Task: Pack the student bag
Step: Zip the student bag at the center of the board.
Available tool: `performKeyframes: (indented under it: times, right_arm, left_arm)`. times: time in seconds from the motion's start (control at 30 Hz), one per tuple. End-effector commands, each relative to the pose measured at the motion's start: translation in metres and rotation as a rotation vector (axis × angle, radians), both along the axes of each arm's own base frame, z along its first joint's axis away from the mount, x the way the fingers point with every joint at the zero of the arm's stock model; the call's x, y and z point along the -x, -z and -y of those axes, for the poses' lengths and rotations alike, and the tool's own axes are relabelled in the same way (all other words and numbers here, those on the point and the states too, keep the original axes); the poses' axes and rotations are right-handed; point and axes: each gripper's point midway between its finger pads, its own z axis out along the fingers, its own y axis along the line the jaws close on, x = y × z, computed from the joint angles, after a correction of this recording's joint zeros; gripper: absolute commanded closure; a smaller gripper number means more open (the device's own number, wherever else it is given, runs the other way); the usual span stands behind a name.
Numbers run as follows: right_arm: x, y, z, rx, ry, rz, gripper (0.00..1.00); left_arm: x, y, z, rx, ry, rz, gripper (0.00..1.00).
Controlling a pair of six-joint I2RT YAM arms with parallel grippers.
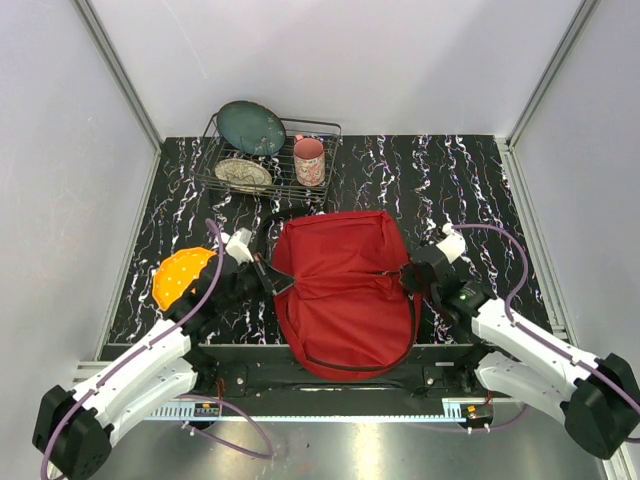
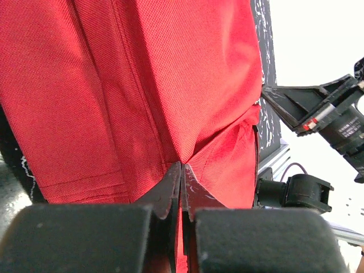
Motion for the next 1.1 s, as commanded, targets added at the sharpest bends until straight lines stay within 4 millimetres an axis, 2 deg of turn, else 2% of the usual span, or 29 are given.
performKeyframes:
  times: [0.0,0.17,0.27,0.37,0.43,0.47,0.5,0.57,0.6,0.73,0.77,0.9,0.97,1.07]
  right_arm:
    - [0.000,0.003,0.050,0.125,0.170,0.041,1.00]
    - [-0.001,0.001,0.050,0.116,0.183,0.049,1.00]
    - [-0.001,-0.002,0.040,0.089,0.133,0.049,1.00]
    - [0.004,-0.010,0.038,0.042,0.131,0.056,0.63]
    - [0.011,-0.018,0.040,-0.018,0.155,0.057,0.22]
    - [0.015,-0.020,0.039,-0.046,0.159,0.055,0.19]
    - [0.020,-0.027,0.039,-0.103,0.174,0.061,0.18]
    - [0.028,-0.028,0.027,-0.187,0.135,0.042,0.17]
    - [0.030,-0.039,0.014,-0.266,0.085,0.059,0.17]
    - [0.034,-0.045,-0.011,-0.389,0.008,0.041,0.20]
    - [0.031,-0.046,-0.016,-0.406,-0.001,0.039,0.22]
    - [0.022,-0.027,-0.028,-0.366,-0.007,-0.036,0.23]
    - [0.010,-0.034,-0.035,-0.383,-0.015,0.005,0.24]
    - [0.001,-0.033,-0.042,-0.386,-0.022,0.014,0.34]
  left_arm:
    - [-0.013,0.005,-0.025,-0.072,-0.069,0.020,1.00]
    - [-0.015,0.011,-0.026,-0.071,-0.056,-0.007,1.00]
    - [-0.016,0.013,-0.022,-0.060,-0.039,-0.006,1.00]
    - [-0.016,0.016,-0.018,-0.058,-0.017,-0.013,1.00]
    - [-0.017,0.014,-0.016,-0.057,-0.006,-0.012,1.00]
    - [-0.017,0.014,-0.015,-0.052,0.000,-0.013,1.00]
    - [-0.016,0.013,-0.014,-0.048,0.007,-0.012,1.00]
    - [-0.016,0.012,-0.012,-0.036,0.009,-0.009,1.00]
    - [-0.016,0.013,-0.011,-0.034,0.014,-0.011,1.00]
    - [-0.017,0.011,-0.010,-0.030,0.024,-0.005,1.00]
    - [-0.017,0.011,-0.010,-0.032,0.024,-0.007,1.00]
    - [-0.017,0.009,-0.010,-0.028,0.024,0.000,1.00]
    - [-0.015,0.008,-0.010,-0.029,0.026,0.003,1.00]
    - [-0.015,0.009,-0.011,-0.027,0.021,0.004,1.00]
